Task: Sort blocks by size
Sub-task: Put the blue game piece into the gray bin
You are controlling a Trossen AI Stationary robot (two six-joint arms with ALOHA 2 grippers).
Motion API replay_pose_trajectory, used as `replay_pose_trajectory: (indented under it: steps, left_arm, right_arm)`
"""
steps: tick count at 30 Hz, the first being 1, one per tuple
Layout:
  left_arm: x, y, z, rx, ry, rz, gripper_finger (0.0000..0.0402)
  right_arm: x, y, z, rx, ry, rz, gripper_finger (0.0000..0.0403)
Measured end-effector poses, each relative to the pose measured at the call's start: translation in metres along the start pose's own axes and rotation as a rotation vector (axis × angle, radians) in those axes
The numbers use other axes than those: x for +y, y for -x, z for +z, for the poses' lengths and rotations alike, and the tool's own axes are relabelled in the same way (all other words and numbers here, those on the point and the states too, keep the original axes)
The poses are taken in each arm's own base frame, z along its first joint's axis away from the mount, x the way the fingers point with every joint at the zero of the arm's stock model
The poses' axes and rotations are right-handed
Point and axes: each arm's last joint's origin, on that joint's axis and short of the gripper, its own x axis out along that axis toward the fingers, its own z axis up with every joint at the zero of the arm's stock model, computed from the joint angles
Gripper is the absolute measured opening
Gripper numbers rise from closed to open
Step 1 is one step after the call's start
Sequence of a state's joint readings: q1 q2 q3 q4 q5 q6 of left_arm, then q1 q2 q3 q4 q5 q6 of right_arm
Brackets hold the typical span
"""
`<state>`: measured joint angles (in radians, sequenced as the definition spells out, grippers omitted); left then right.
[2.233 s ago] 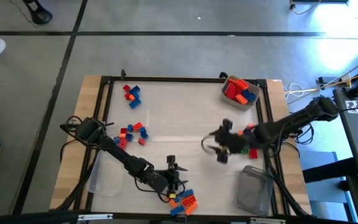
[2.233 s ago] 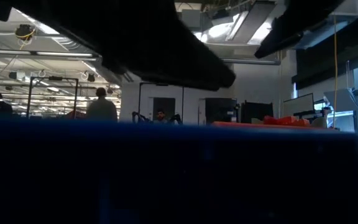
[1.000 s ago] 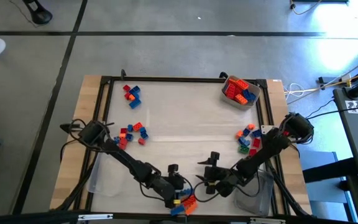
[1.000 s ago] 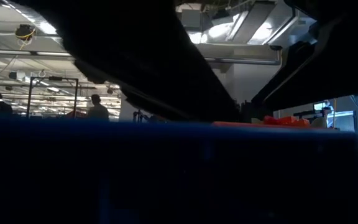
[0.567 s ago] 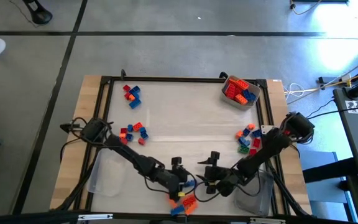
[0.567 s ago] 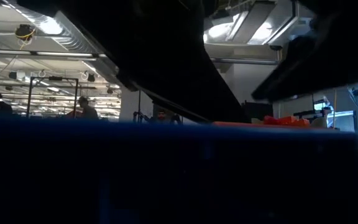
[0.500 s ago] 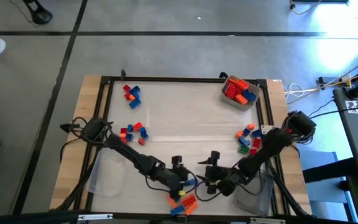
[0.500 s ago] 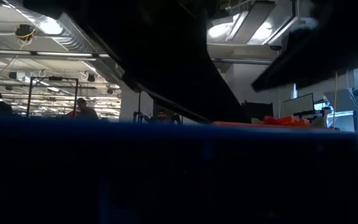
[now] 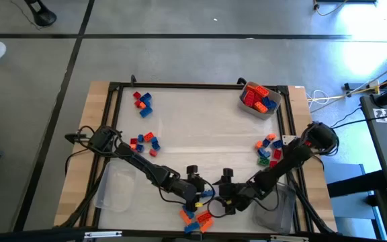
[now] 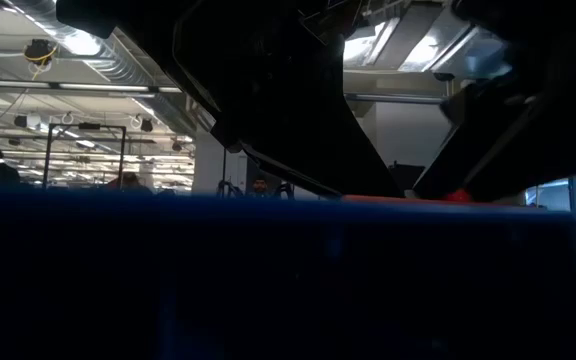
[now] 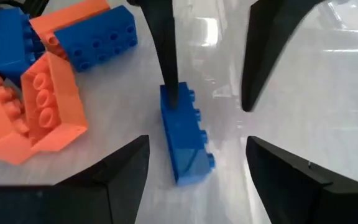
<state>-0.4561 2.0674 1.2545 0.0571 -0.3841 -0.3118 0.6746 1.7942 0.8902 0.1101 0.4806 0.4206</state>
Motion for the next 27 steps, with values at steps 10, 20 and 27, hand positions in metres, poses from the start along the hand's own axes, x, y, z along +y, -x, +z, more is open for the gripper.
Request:
replay_pose_trajectory:
  steps: [10,20,27]
  left_arm:
    - [0.0,0.0,0.0,-0.003,-0.006,-0.002,0.0208]
    - [0.0,0.0,0.0,-0.005,-0.007,-0.003,0.0208]
    - [0.0,0.0,0.0,-0.004,-0.008,-0.001,0.0208]
  right_arm:
    - [-0.01,-0.034,-0.013,0.06,-0.008,0.05,0.0266]
    - [-0.009,-0.036,-0.013,0.032,0.019,0.046,0.0138]
    - [-0.011,-0.036,-0.013,0.034,0.023,0.033,0.0089]
